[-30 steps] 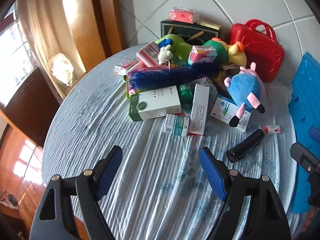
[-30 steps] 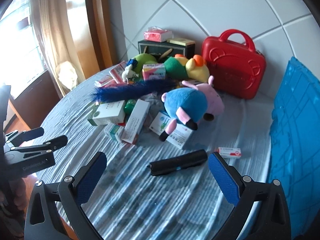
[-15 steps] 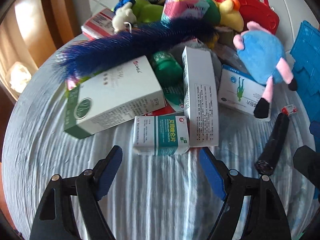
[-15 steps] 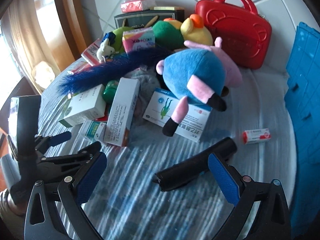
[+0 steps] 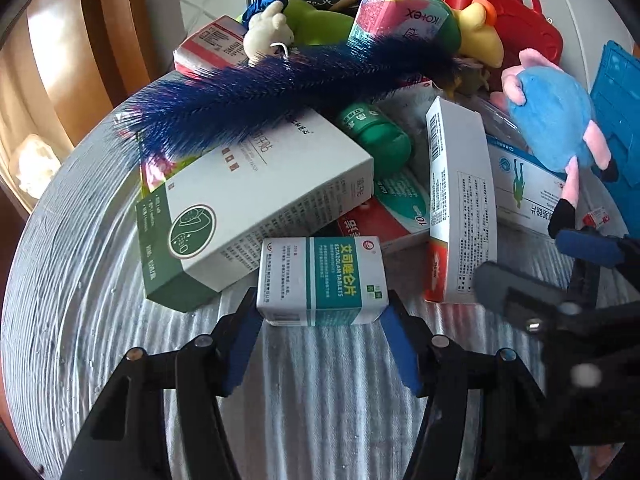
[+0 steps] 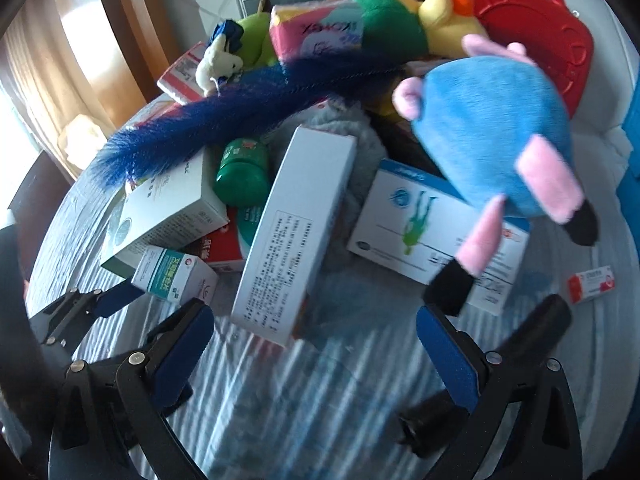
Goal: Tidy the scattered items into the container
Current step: 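Grasp green-white tablet box with left gripper while right grasps tall white box, then lift and carry the green-white box with left while right carries white box to crate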
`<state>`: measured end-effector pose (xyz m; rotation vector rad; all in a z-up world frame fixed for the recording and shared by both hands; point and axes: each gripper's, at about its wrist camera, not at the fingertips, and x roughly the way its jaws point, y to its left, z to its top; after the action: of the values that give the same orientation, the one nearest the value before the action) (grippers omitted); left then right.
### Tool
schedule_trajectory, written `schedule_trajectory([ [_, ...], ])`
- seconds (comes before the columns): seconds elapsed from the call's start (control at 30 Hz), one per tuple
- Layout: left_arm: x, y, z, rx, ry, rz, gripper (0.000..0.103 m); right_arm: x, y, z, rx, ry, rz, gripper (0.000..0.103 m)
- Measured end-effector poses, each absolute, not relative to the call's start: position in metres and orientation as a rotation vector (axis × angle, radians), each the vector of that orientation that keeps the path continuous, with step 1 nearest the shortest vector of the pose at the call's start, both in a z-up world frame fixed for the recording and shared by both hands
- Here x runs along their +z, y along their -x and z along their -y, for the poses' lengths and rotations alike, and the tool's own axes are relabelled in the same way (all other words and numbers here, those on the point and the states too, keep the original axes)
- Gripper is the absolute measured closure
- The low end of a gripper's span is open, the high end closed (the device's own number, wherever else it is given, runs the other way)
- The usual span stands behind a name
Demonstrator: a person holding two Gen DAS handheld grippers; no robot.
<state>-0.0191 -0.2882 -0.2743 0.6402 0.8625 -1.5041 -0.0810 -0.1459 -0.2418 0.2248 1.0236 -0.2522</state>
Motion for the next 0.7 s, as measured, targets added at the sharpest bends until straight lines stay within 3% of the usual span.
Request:
schedule_trajectory([
  [0.33, -0.281, 0.014, 0.295, -1.516, -0.630, -0.870, 0.044, -0.270, 0.056, 0.153, -0.259, -0.282, -1.069, 0.018],
  [0.43, -0.281, 0.014, 0.295, -1.515, -0.627, -0.873, 0.044, -0.273, 0.052, 0.153, -0.257, -0.280, -1.066, 0.028],
  [0.53, -0.278, 0.012, 0.292, -1.503, -0.623, -0.867, 0.045, -0.272, 0.053, 0.151, -0.268, -0.244, -1.069, 0.057],
  [0.7, -0.268, 0.013, 0.279, -1.477, -0.618, -0.837, 0.045, -0.262, 0.077, 0.156, -0.272, -0.239, -1.069, 0.060],
])
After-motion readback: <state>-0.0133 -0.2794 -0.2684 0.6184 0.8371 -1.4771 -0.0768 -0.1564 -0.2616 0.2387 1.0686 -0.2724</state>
